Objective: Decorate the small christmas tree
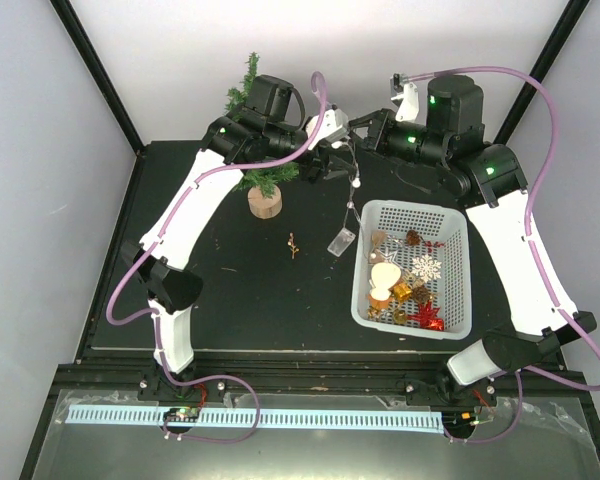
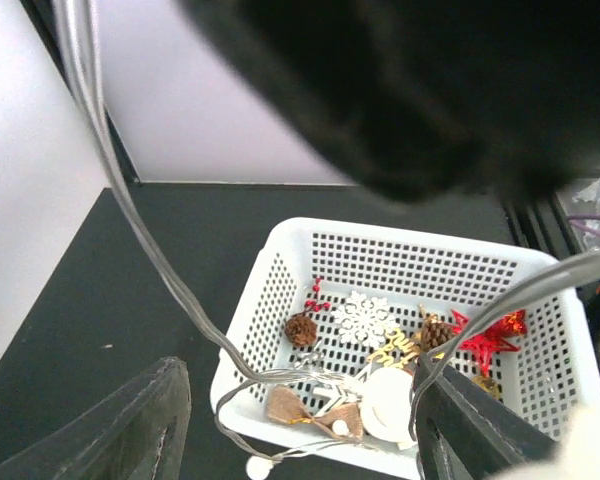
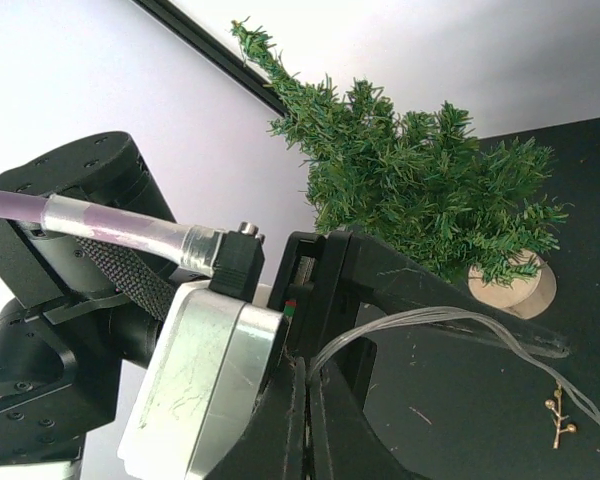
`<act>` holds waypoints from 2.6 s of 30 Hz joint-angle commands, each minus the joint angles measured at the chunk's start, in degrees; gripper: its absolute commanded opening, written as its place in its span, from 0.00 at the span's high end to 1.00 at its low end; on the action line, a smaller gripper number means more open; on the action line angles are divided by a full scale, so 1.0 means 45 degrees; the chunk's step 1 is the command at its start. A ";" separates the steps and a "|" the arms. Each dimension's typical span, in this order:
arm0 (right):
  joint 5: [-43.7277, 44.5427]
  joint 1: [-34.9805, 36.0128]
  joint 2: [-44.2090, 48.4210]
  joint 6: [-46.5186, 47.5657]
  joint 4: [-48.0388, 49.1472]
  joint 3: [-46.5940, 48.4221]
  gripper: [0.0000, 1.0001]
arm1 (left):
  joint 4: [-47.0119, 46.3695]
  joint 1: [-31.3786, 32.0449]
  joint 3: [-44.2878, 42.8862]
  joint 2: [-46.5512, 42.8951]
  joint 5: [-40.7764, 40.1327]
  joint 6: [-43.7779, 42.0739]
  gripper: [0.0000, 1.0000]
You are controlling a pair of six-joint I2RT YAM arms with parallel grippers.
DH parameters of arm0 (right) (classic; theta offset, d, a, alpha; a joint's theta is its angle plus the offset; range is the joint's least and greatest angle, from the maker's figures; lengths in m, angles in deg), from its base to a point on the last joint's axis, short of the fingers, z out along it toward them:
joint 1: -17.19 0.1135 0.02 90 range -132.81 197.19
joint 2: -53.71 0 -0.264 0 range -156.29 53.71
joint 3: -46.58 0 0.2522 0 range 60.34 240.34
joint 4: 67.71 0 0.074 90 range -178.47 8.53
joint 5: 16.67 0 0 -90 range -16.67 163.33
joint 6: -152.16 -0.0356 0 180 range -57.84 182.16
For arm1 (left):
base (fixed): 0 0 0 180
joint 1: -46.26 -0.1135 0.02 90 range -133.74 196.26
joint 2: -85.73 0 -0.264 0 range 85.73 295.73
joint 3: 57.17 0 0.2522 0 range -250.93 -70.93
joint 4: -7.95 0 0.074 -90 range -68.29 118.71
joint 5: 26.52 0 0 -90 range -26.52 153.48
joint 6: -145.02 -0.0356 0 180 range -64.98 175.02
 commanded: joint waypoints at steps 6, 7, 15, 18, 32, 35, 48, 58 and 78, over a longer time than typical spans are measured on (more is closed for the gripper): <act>0.0022 0.0063 0.0179 0.0171 0.0093 0.0273 0.99 | -0.0260 0.0069 -0.0178 -0.0176 -0.2843 -0.0262 0.39; 0.0011 0.0063 0.0179 0.0181 0.0075 0.0270 0.99 | -0.0343 0.0063 -0.0106 -0.0210 -0.3105 -0.0231 0.39; 0.0120 0.0073 0.0190 0.0213 0.0054 0.0187 0.99 | -0.0379 -0.0006 0.0732 -0.0770 -0.1946 -0.0868 0.39; 0.0092 0.0063 0.0160 0.0173 0.0076 0.0192 0.99 | -0.0264 0.0006 0.1124 -0.1064 -0.1047 -0.1266 0.39; 0.0086 0.0064 0.0232 0.0136 0.0101 0.0106 0.99 | 0.0367 0.0019 0.0925 -0.0949 0.1485 -0.1270 0.36; 0.0119 0.0064 0.0291 0.0115 0.0166 0.0023 0.99 | 0.0364 0.0043 0.0959 -0.0893 0.2358 -0.0941 0.40; 0.0258 0.0063 0.0393 0.0007 0.0319 -0.0264 0.99 | 0.0523 0.0413 0.1029 -0.0662 0.3529 -0.0751 0.97; 0.0182 0.0045 0.0412 0.0095 0.0385 -0.0253 0.99 | 0.1990 -0.0864 0.0550 -0.1319 0.1960 -0.1305 0.98; -0.2401 0.0054 0.1036 0.1466 0.0312 -0.1433 0.36 | 0.3766 -0.2786 -0.0023 -0.4333 0.0856 -0.2195 0.98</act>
